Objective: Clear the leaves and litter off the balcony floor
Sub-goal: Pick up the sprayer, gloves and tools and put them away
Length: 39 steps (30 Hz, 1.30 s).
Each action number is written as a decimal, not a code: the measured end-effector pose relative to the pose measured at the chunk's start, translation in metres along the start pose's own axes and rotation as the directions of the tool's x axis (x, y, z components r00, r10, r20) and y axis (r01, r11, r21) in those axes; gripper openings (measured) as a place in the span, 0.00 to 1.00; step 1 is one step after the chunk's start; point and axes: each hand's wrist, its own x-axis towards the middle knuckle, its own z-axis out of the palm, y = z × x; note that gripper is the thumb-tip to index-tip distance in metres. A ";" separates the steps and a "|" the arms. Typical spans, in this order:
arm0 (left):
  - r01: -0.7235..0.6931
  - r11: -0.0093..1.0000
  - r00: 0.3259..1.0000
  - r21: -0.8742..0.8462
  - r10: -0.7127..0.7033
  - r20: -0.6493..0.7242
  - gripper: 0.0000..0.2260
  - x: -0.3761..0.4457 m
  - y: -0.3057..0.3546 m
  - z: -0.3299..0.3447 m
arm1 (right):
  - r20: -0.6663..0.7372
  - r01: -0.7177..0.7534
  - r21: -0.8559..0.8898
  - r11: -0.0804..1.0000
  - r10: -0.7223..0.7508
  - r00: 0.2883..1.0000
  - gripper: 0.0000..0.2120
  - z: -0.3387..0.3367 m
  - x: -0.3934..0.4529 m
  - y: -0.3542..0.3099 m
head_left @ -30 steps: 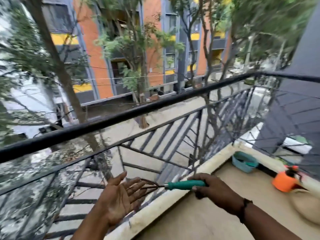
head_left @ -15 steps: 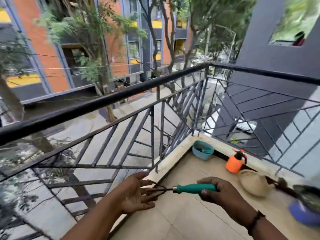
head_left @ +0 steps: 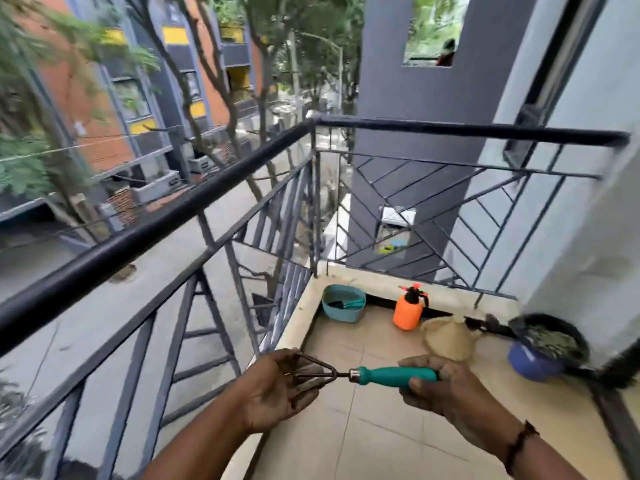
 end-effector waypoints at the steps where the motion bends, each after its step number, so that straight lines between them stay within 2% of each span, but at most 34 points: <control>1: 0.006 1.000 1.000 0.016 -0.006 0.019 0.12 0.015 0.009 0.012 | -0.023 0.000 0.021 1.000 0.000 1.000 0.11 -0.012 0.010 -0.004; 4: 0.030 0.999 0.999 0.043 -0.031 0.034 0.13 0.056 0.030 0.049 | -0.054 -0.006 0.086 0.996 0.011 0.998 0.12 -0.048 0.039 -0.018; 8: -0.009 1.000 1.000 0.017 0.008 0.013 0.12 0.111 0.052 0.100 | -0.056 -0.022 0.132 0.991 0.030 0.998 0.17 -0.100 0.093 -0.044; 11: -0.006 1.000 0.999 -0.027 0.005 -0.032 0.11 0.152 0.071 0.132 | 0.000 -0.047 0.055 0.997 0.047 0.999 0.19 -0.136 0.138 -0.074; 14: -0.006 1.000 0.999 -0.028 0.005 -0.041 0.12 0.182 0.095 0.151 | 0.044 -0.090 0.037 0.995 0.089 0.995 0.25 -0.161 0.178 -0.102; 16: -0.011 0.998 0.998 -0.059 0.007 -0.068 0.11 0.201 0.109 0.161 | 0.061 -0.102 0.026 0.994 0.100 0.993 0.24 -0.172 0.205 -0.124; 19: 0.017 0.994 0.991 -0.106 -0.030 -0.127 0.10 0.219 0.123 0.169 | 0.099 -0.139 0.005 0.990 0.138 0.985 0.22 -0.180 0.242 -0.141; 24: 0.004 0.990 0.983 -0.140 -0.030 -0.184 0.09 0.262 0.162 0.163 | 0.107 -0.206 -0.008 0.979 0.205 0.973 0.25 -0.172 0.309 -0.150; 28: -0.006 0.987 0.974 -0.161 -0.031 -0.226 0.11 0.307 0.201 0.159 | 0.054 -0.248 -0.011 0.969 0.249 0.967 0.29 -0.167 0.363 -0.158; 31: 0.028 0.990 0.981 -0.138 -0.054 -0.189 0.11 0.348 0.243 0.155 | 0.017 -0.272 0.001 0.962 0.272 0.962 0.32 -0.169 0.412 -0.172; 35: 0.080 0.992 0.974 -0.098 -0.099 -0.205 0.09 0.394 0.297 0.157 | -0.043 -0.308 0.063 0.949 0.311 0.950 0.28 -0.168 0.471 -0.186; 39: 0.128 0.991 0.957 -0.030 -0.131 -0.258 0.09 0.441 0.343 0.155 | -0.171 -0.388 0.186 0.903 0.418 0.892 0.16 -0.161 0.530 -0.175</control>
